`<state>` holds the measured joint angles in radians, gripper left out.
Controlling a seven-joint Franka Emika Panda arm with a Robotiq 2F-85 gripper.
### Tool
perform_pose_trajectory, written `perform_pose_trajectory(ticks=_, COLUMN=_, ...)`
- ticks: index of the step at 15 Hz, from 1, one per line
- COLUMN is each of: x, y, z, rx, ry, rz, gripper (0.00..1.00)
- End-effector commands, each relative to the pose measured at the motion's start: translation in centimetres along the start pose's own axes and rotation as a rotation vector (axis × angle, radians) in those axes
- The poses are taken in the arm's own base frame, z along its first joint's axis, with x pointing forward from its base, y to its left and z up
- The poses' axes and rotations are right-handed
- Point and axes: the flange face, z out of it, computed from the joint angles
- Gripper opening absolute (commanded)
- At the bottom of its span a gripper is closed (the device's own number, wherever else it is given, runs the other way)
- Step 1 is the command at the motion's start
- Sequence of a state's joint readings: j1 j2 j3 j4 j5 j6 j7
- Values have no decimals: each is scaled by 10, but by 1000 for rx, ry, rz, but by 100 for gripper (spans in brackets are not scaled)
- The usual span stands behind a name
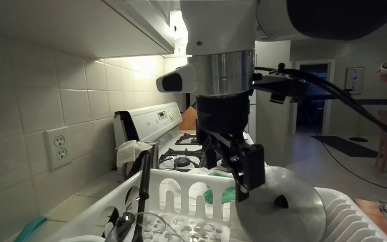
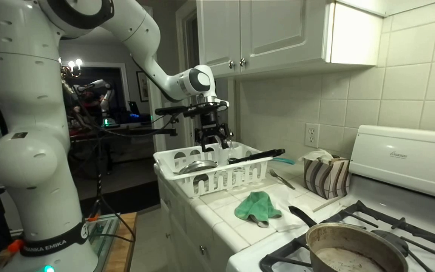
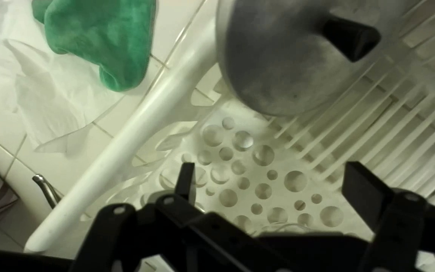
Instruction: Put the pan on the stove, then close it
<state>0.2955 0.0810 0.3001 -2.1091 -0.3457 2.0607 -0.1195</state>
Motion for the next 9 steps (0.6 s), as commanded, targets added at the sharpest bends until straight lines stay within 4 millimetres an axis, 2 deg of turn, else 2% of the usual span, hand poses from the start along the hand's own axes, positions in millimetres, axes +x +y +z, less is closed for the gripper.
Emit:
perform_pose_trajectory(ticks=1, x=8, y=-60, z=-16, rx=-40, ry=-51, rz=-28, gripper=100)
perform_pose_trajectory(ticks=3, x=4, y=-96, z=-22, rx=-60, ry=-103, rz=-27, gripper=100)
perform_pose_trajectory(ticks=5, x=-4, y=-117, z=-23, rx=-90, ry=-154, rz=5, gripper=100)
perform_pose_trajectory(ticks=7, x=-15, y=-128, z=-18, rx=-116, ry=-207, rz=44, gripper=100)
perform_pose_trajectory(ticks=9, x=-27, y=-124, z=-12, rx=-139, ry=-252, rz=70, gripper=100)
